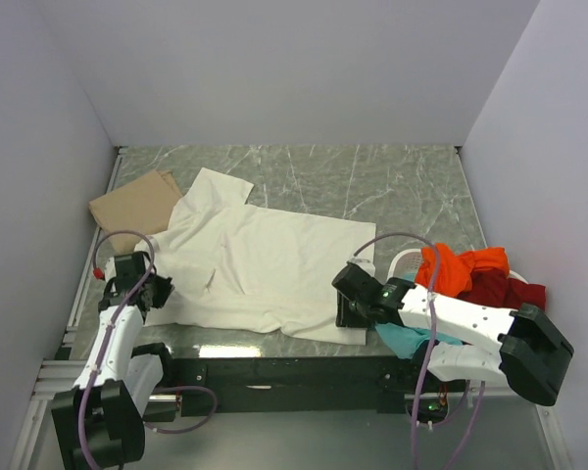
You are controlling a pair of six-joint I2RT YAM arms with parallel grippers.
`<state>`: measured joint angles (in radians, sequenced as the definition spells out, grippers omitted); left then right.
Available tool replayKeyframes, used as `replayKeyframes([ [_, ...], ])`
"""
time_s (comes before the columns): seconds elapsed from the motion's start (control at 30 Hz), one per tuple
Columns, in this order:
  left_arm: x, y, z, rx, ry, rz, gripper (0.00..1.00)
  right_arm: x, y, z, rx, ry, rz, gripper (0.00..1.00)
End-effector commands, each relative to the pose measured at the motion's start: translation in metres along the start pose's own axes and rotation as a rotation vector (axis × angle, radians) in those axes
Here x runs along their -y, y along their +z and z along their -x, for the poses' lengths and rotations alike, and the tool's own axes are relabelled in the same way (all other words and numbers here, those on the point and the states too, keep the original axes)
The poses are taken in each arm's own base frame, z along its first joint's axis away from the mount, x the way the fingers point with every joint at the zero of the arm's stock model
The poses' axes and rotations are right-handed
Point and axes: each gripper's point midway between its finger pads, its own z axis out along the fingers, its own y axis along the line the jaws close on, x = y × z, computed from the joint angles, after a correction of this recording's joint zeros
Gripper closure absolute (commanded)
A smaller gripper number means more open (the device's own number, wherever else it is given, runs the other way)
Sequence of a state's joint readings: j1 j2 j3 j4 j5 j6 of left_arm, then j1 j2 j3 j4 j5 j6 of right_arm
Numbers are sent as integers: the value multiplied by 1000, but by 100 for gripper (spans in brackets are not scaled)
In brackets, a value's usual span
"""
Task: Fold and stack the t-shirts
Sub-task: Fold the tshirt
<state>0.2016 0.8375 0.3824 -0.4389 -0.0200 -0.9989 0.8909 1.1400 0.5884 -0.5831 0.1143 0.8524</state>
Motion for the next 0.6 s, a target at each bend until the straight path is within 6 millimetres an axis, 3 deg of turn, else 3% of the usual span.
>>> replayKeyframes([
  [0.0,-8,5,-11,-50,-43,39,100,-2,10,-11,-18,43,16,56],
  [0.1,-20,13,-2,-13,-28,124,100,13,18,-21,-35,42,-36,57],
  [0.3,-20,18,13,28,-24,151,100,39,32,-41,-73,47,-113,57],
  [0.57,-16,11,35,118,20,163,100,50,23,-36,-63,28,-184,57],
])
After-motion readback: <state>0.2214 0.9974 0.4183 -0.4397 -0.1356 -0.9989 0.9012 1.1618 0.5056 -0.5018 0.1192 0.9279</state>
